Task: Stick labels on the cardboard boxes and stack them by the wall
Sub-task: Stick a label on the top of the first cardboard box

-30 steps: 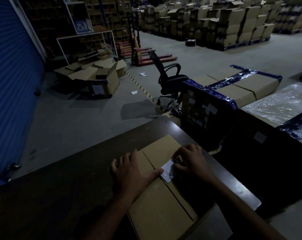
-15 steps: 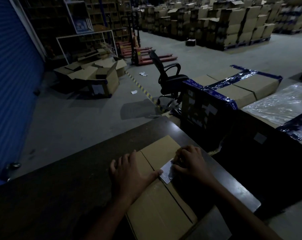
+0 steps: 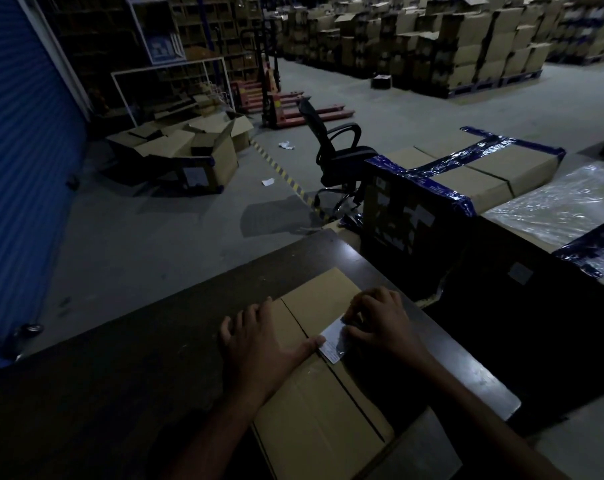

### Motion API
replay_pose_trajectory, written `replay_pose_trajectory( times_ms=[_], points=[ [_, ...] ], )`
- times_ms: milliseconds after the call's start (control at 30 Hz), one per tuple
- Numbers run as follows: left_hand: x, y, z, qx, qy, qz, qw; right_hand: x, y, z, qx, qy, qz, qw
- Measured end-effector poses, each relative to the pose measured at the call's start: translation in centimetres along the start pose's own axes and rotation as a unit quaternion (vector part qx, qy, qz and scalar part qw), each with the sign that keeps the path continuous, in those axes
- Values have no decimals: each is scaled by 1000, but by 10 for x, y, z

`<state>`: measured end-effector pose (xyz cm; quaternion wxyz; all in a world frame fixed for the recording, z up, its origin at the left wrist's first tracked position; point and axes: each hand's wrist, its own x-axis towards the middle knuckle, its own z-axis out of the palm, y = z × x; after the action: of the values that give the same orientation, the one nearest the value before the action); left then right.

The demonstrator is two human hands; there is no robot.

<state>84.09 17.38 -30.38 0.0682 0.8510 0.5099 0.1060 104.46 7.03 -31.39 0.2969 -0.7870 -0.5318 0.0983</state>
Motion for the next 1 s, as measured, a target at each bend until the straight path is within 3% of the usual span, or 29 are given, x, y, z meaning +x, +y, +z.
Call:
replay_pose_trajectory(
  times_ms=[1000],
  points=[
    [0,-1,0,0,-1,8,1000,15,7,4,-8,-6,5,1000]
  ],
)
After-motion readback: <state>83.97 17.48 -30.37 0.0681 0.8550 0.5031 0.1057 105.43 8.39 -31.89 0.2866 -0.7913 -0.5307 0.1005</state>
